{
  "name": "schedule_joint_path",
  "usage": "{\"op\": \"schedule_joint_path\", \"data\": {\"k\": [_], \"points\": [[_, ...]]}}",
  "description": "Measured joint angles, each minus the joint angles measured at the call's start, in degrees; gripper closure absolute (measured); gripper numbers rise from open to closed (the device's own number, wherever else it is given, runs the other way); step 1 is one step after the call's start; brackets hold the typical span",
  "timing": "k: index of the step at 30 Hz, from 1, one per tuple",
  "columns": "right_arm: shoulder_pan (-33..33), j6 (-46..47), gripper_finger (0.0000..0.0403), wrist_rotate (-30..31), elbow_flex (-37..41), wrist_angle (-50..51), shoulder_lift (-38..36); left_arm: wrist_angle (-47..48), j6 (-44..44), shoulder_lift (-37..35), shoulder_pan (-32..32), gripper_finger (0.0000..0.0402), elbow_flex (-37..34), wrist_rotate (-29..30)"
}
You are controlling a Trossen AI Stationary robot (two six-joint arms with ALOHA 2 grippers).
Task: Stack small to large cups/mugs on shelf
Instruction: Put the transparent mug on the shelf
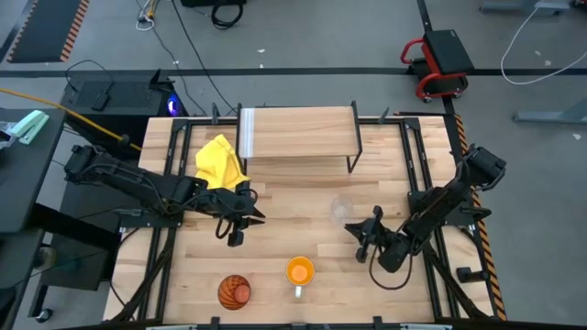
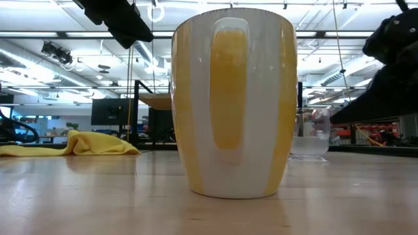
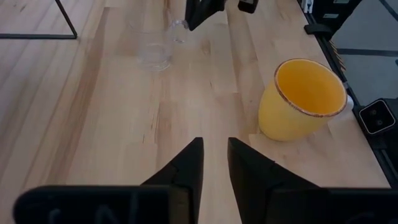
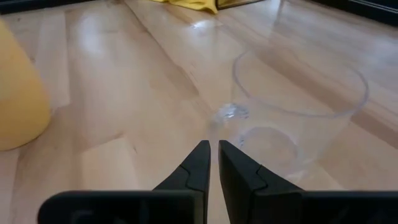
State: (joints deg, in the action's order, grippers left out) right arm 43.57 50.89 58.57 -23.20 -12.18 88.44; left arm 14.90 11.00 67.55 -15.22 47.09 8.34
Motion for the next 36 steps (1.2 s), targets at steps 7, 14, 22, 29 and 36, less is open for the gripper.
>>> {"op": "schedule_joint_path", "data": {"k": [7,14,22,29,36], "points": [[-0.8,-3.6,0.0362,-1.5,0.0,-4.0,0.0,0.0,0.0,0.0,0.0,0.0324,0.0,0.0],[-2.7,-4.6,0.0362,-1.8,0.0,-4.0,0.0,0.0,0.0,0.0,0.0,0.0320,0.0,0.0],[-6.0,-7.6,0.0362,-4.9,0.0,-5.8,0.0,0.0,0.0,0.0,0.0,0.0328,0.0,0.0],[-7.8,-9.0,0.0362,-4.9,0.0,-6.9,0.0,0.0,0.0,0.0,0.0,0.0322,0.0,0.0],[-9.4,-9.1,0.0367,-4.9,0.0,-6.8,0.0,0.0,0.0,0.0,0.0,0.0328,0.0,0.0]]}}
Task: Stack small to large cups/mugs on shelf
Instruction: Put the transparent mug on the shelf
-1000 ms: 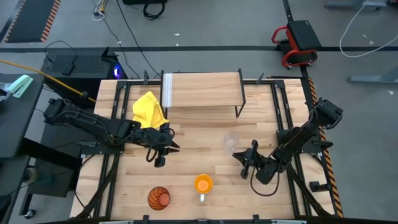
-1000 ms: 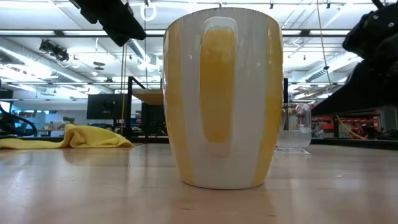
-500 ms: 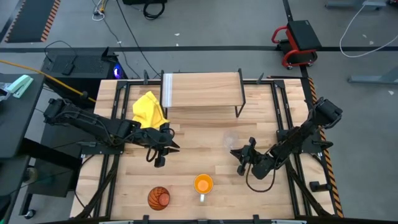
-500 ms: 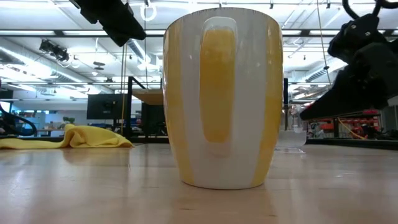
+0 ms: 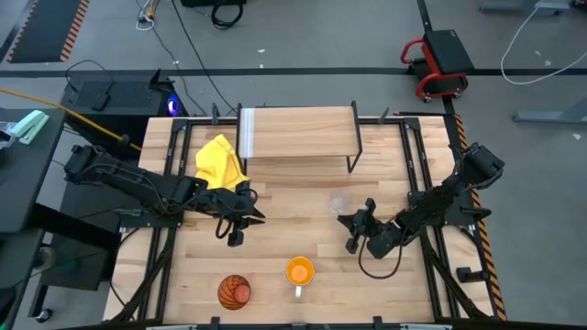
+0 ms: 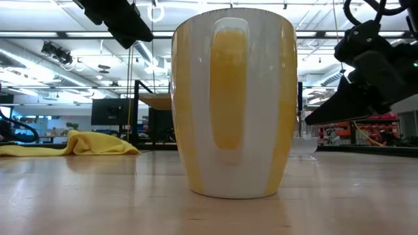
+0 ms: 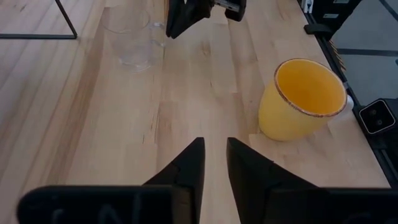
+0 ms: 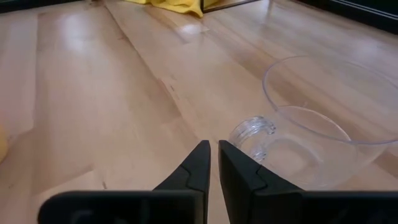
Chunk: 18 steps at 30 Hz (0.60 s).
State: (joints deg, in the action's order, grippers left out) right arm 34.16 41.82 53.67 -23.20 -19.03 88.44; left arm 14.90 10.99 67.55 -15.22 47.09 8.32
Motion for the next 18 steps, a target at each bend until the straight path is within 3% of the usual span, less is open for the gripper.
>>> {"op": "schedule_joint_path", "data": {"k": [6,18], "points": [[-0.1,0.0,0.0396,0.2,0.0,0.0,0.0,0.0,0.0,0.0,0.0,0.0328,0.0,0.0],[0.0,0.0,0.0400,1.5,0.0,0.0,0.0,0.0,0.0,0.0,0.0,0.0332,0.0,0.0]]}}
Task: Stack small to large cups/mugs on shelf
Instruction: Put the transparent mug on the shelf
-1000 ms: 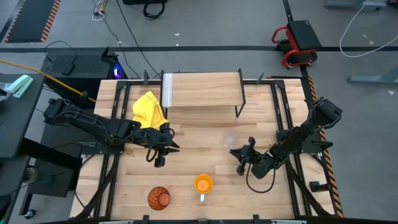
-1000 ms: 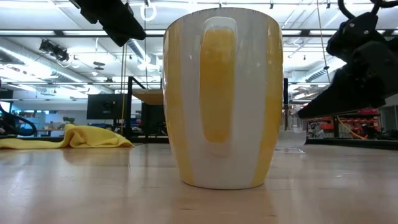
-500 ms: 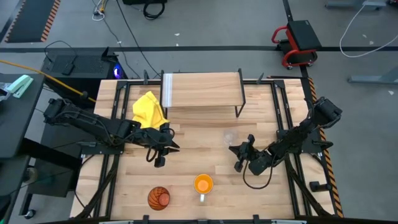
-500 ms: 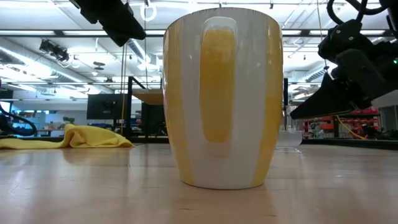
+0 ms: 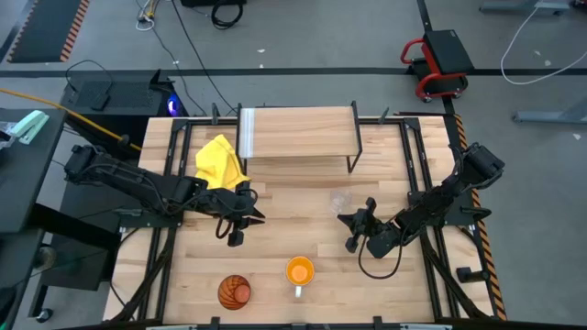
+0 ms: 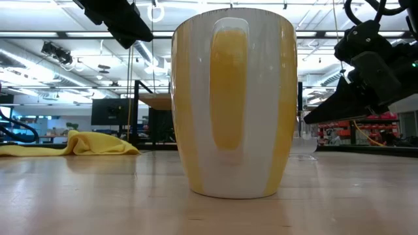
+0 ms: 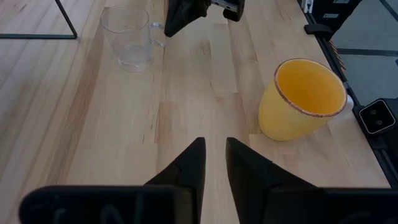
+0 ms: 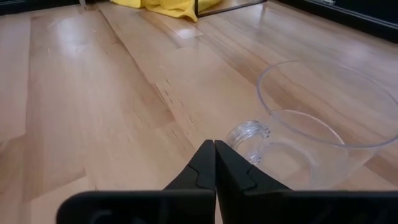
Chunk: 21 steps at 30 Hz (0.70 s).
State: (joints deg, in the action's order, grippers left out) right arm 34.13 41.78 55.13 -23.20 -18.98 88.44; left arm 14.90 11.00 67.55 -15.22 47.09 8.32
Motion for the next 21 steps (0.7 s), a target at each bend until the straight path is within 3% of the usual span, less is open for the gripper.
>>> {"op": "schedule_joint_path", "data": {"k": [12,21], "points": [[0.2,1.5,0.0398,0.3,0.0,0.0,0.0,0.0,0.0,0.0,0.0,0.0331,0.0,0.0],[2.5,4.5,0.0344,-2.5,0.0,0.0,0.0,0.0,0.4,0.0,0.0,0.0330,0.0,0.0]]}}
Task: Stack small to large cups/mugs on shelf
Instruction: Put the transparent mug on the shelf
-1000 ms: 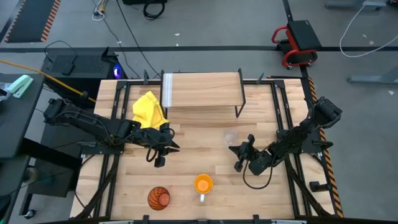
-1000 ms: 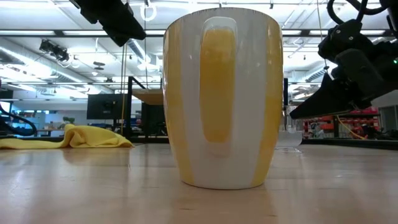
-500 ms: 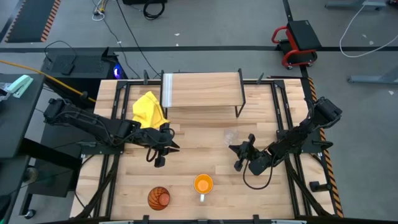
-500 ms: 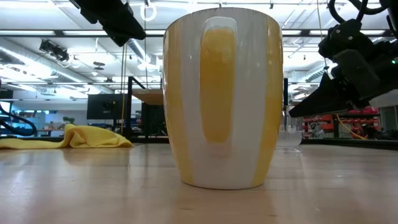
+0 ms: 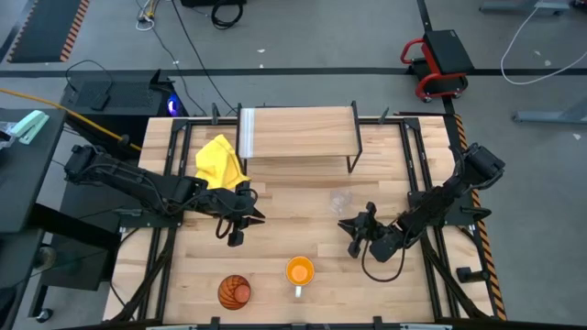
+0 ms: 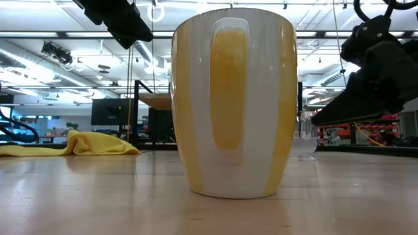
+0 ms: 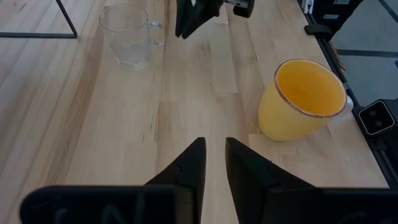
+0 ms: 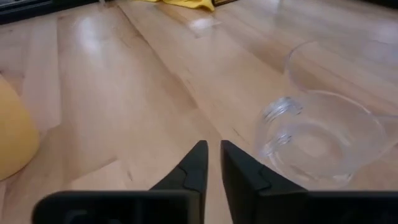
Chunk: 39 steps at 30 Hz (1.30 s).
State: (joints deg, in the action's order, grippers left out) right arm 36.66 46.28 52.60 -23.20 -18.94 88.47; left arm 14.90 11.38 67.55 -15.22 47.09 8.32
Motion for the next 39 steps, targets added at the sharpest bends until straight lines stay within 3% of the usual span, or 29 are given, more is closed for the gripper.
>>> {"op": "schedule_joint_path", "data": {"k": [8,20,39], "points": [[0.3,1.0,0.0306,0.0,0.0,3.2,0.0,0.0,0.0,0.0,0.0,0.0335,0.0,0.0],[-0.5,0.2,0.0309,3.6,0.0,5.6,0.0,0.0,0.0,0.0,0.0,0.0331,0.0,0.0],[-6.9,-7.0,0.0310,1.8,0.0,0.4,0.0,0.0,0.0,0.0,0.0,0.0335,0.0,0.0]]}}
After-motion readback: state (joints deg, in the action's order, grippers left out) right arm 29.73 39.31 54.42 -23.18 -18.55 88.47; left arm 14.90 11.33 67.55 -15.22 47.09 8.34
